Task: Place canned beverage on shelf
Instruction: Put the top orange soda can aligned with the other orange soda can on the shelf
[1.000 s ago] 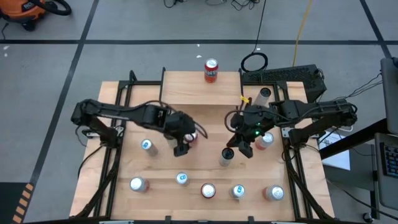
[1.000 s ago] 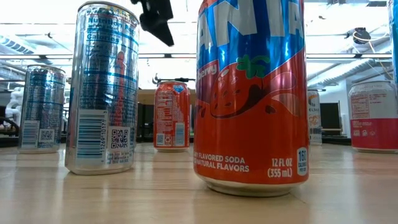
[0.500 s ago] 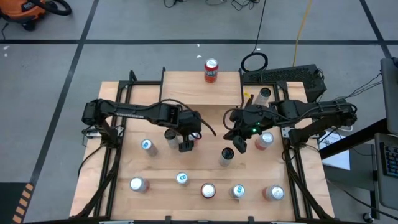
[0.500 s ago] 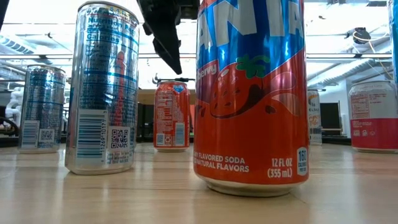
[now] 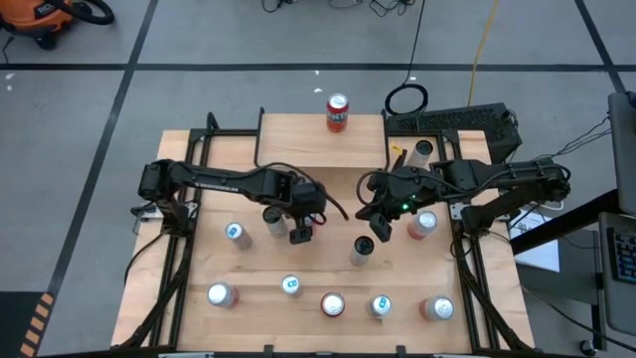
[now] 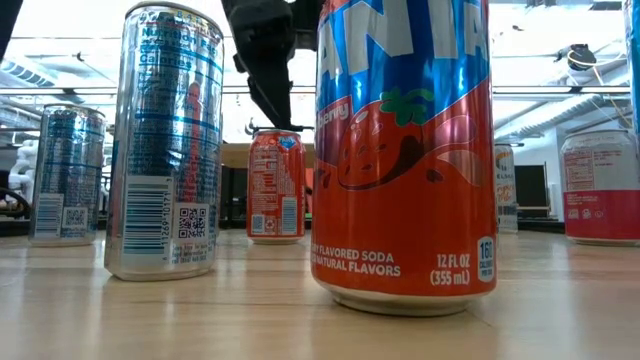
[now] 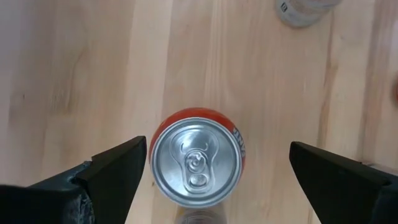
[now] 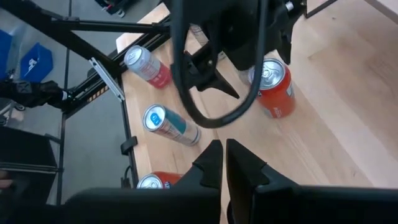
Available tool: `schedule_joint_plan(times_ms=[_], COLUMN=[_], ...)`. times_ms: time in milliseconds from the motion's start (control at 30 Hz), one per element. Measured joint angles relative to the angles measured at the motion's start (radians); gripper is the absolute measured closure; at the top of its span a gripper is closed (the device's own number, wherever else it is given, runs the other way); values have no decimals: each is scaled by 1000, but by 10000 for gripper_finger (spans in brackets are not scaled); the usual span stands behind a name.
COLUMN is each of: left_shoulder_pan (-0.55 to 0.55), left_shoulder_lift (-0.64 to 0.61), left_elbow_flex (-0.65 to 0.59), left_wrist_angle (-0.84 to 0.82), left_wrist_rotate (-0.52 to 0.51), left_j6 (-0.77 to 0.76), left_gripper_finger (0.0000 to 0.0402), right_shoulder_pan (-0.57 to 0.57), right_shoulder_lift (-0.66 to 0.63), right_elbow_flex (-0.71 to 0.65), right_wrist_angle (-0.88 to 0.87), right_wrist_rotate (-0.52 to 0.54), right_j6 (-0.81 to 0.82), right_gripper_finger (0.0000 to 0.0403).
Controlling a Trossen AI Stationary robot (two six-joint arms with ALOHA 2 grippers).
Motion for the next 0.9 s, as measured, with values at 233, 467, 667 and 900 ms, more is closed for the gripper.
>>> schedule_joint_plan(times_ms=[233,467,667,900], left_shoulder_pan=[-1,17,36,37], left_shoulder_lift=[46,58,60,60], left_elbow_flex=[0,0,-3,-51], left_wrist_angle=[-3,-14,-33,-28], left_wrist_rotate=[-2,-8,-2,-5], left_j6=[-1,-27,-26,-44], left_gripper_finger=[6,22,60,68], right_shoulder_pan=[0,0,0,0], right_shoulder_lift=[0,0,0,0], right_elbow_flex=[0,0,0,0], right_wrist_angle=[0,0,0,0], right_wrist_rotate=[0,-1,-1,-1], right_j6=[-1,-26,-62,-109], right_gripper_finger=[403,403,403,403])
